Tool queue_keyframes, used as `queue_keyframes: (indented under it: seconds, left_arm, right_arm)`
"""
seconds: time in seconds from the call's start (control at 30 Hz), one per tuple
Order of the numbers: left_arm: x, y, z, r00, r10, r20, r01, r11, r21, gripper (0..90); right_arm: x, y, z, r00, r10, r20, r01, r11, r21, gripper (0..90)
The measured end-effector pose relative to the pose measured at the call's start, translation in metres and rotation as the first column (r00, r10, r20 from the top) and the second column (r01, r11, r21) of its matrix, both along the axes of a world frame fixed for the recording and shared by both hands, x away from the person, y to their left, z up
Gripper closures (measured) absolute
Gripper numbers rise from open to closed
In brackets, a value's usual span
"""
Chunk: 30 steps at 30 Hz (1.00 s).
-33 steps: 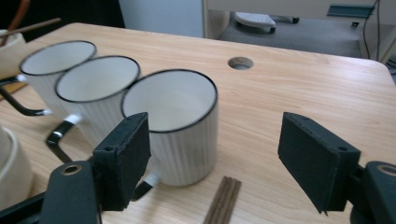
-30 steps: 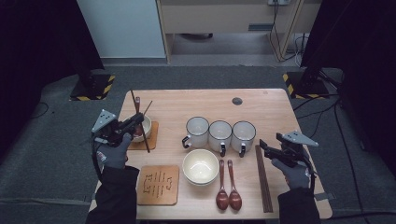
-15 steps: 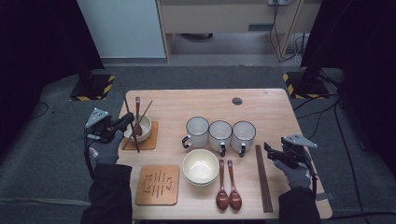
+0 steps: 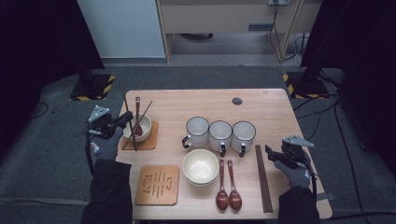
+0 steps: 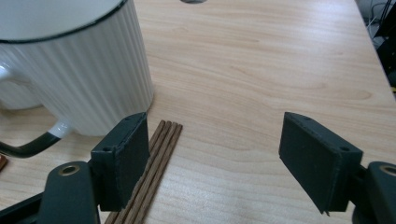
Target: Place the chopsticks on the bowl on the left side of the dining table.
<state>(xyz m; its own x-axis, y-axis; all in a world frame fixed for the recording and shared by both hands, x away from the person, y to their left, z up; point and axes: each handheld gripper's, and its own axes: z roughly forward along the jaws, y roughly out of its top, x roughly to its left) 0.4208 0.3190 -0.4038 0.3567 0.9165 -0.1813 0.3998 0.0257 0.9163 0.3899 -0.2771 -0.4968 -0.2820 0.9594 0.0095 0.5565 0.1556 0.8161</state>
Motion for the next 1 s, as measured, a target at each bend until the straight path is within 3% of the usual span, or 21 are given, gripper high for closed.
queue_keyframes:
  seconds: [0.4,1.0]
  left_arm:
    - [0.017,0.001,-0.014,0.9986,0.017,-0.05,-0.015,0.9991,0.039,83.7]
    - [0.044,-0.01,-0.031,0.9938,0.03,-0.107,-0.022,0.9967,0.078,83.8]
  right_arm:
    - [0.002,-0.006,-0.009,0.9991,-0.012,-0.041,0.012,0.9999,-0.011,24.6]
    - [0.003,-0.008,-0.012,0.9989,-0.017,-0.044,0.016,0.9997,-0.018,24.7]
